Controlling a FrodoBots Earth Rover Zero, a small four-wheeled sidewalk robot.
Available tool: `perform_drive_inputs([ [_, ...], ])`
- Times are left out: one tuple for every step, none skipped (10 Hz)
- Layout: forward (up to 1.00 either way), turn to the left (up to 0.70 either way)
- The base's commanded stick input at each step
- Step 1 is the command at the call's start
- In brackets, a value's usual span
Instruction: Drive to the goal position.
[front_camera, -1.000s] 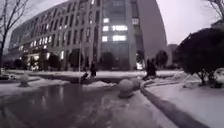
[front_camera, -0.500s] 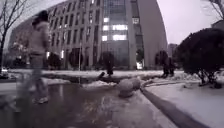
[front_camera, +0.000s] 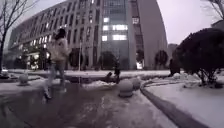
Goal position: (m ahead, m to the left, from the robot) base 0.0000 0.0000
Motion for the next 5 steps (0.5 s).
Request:
perform_drive_inputs([
  [0.7, -0.32],
  [1.0, -0.27],
  [1.0, -0.27],
  [1.0, -0.27],
  [1.0, -0.27],
])
